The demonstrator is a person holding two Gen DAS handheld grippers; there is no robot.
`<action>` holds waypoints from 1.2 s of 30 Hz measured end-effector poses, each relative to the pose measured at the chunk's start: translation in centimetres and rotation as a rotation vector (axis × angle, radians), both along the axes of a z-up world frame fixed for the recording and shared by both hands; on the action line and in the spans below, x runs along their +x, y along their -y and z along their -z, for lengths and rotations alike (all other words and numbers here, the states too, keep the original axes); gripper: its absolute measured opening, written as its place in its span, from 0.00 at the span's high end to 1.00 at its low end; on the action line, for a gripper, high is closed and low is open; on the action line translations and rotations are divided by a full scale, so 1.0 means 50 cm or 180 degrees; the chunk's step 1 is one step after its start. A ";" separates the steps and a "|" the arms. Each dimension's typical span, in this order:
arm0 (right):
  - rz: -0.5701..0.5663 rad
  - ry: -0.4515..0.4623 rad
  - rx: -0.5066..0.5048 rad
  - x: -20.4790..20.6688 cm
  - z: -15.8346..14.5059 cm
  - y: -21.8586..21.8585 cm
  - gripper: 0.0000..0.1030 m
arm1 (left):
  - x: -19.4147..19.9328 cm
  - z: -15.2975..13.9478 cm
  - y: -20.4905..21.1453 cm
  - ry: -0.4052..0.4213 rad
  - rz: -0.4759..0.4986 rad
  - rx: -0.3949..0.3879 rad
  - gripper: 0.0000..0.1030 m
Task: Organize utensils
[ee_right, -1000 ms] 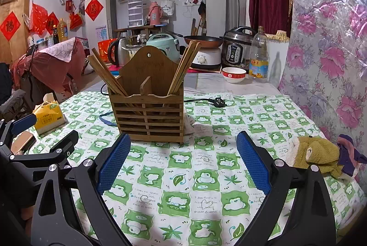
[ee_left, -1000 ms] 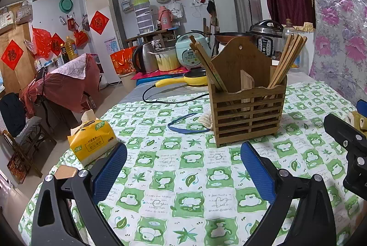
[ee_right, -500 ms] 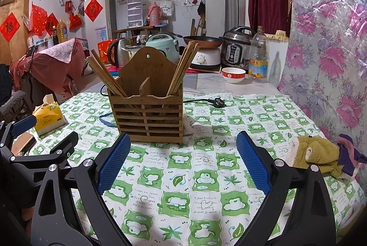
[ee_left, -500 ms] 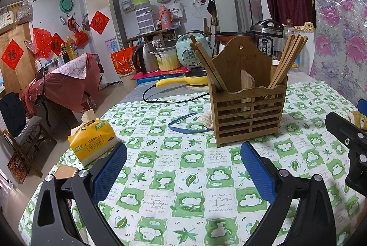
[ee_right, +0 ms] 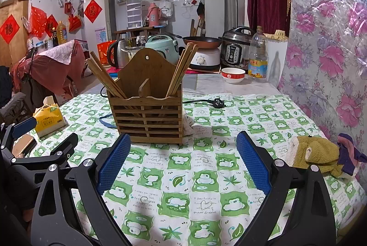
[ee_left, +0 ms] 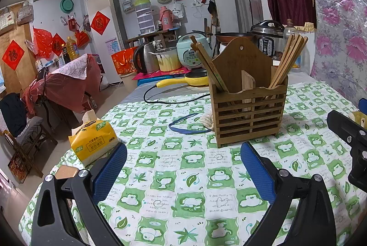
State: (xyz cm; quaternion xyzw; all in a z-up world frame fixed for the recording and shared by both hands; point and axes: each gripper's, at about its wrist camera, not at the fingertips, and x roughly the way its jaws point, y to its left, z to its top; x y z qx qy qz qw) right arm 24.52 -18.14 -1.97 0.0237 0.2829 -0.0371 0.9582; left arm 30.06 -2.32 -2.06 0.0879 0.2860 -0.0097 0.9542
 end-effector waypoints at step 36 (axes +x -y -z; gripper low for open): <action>0.0005 0.0009 0.0011 0.002 -0.002 0.001 0.12 | 0.002 0.000 -0.002 0.0015 -0.0005 0.0015 0.05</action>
